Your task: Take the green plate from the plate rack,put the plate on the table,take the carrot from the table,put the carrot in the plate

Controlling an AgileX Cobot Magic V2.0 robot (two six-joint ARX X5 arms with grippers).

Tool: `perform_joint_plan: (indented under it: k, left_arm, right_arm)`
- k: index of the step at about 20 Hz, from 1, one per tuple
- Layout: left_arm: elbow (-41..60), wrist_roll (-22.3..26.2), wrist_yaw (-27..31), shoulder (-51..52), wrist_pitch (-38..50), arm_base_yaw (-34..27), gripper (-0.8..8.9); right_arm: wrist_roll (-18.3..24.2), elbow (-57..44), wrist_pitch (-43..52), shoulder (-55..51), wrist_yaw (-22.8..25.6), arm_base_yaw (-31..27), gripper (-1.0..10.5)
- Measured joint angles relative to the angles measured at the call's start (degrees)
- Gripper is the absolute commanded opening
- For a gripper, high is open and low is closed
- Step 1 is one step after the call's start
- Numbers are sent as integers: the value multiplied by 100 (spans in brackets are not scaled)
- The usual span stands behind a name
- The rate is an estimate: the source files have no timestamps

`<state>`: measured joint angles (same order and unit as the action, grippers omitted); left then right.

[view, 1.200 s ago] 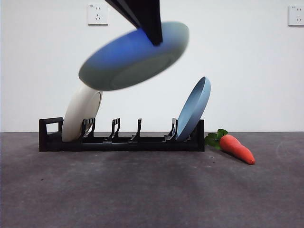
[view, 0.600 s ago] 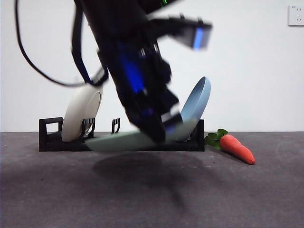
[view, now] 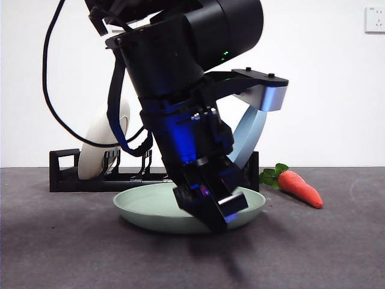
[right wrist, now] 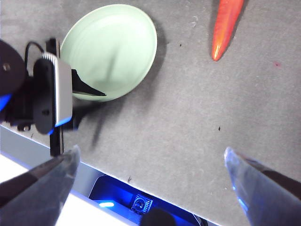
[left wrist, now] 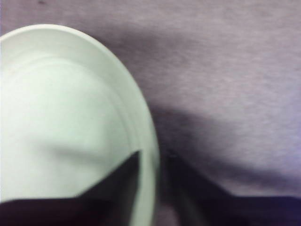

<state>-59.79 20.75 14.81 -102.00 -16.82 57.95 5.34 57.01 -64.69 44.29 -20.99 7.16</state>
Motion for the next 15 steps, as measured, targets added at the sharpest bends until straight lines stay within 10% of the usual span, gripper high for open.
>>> perform_joint_plan:
  k: [8,15]
  left_arm:
    - [-142,-487,-9,205,-483,4,292]
    - [-629,-1768,-39,2380,-1060,9,292]
  right_arm:
    - [-55,0,466,94,2,0,595]
    - [-339,13,2288,1414,17,0,595]
